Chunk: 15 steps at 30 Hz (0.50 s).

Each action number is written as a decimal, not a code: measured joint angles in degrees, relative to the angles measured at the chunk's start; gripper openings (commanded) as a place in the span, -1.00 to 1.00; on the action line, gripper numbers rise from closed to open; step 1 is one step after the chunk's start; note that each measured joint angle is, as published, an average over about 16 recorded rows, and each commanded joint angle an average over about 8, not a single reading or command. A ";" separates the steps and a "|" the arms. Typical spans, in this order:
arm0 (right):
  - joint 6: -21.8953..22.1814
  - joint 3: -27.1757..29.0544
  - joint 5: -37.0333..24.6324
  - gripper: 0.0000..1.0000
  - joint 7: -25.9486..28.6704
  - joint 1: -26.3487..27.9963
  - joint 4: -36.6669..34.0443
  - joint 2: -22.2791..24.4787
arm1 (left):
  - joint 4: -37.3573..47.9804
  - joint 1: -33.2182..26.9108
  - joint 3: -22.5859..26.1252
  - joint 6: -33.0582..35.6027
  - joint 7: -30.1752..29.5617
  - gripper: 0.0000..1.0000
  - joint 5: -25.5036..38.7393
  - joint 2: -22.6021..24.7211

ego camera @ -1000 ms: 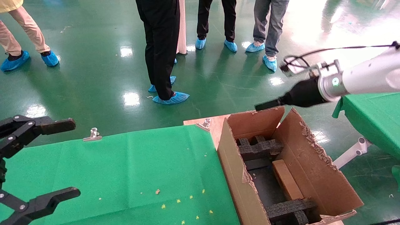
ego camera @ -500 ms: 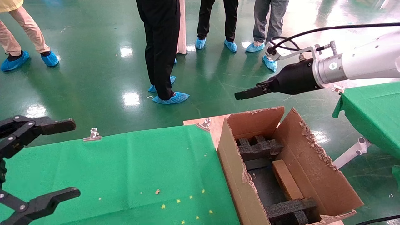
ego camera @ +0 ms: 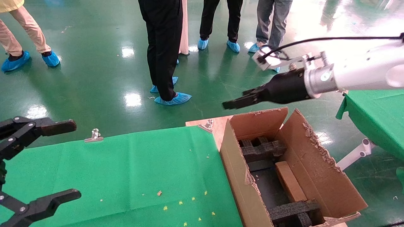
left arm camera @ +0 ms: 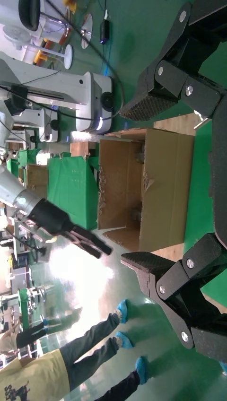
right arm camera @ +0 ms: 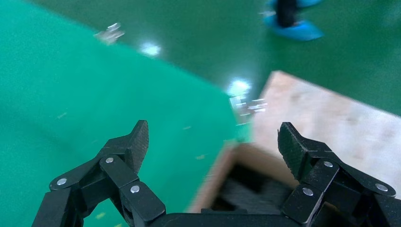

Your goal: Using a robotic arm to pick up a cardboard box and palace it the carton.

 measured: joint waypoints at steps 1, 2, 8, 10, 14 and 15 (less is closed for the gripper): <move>-0.29 1.14 0.24 1.00 -0.41 -0.86 0.90 0.22 | 0.00 0.00 0.00 0.00 0.00 1.00 0.00 0.00; -0.60 2.34 0.48 1.00 -0.84 -1.75 1.83 0.45 | 0.00 0.00 0.00 0.00 0.00 1.00 0.00 0.00; -2.47 9.65 2.00 1.00 -3.46 -7.22 7.55 1.86 | 0.00 0.00 0.01 0.00 0.00 1.00 0.00 0.00; -2.93 11.47 2.37 1.00 -4.11 -8.58 8.98 2.21 | 0.00 0.00 0.01 0.00 0.00 1.00 0.00 0.00; -3.55 13.91 2.88 1.00 -4.98 -10.41 10.89 2.68 | 0.00 0.00 0.01 0.00 0.00 1.00 0.00 0.00; -3.71 14.52 3.01 1.00 -5.20 -10.86 11.37 2.80 | 0.00 0.00 0.01 0.00 0.00 1.00 0.00 0.00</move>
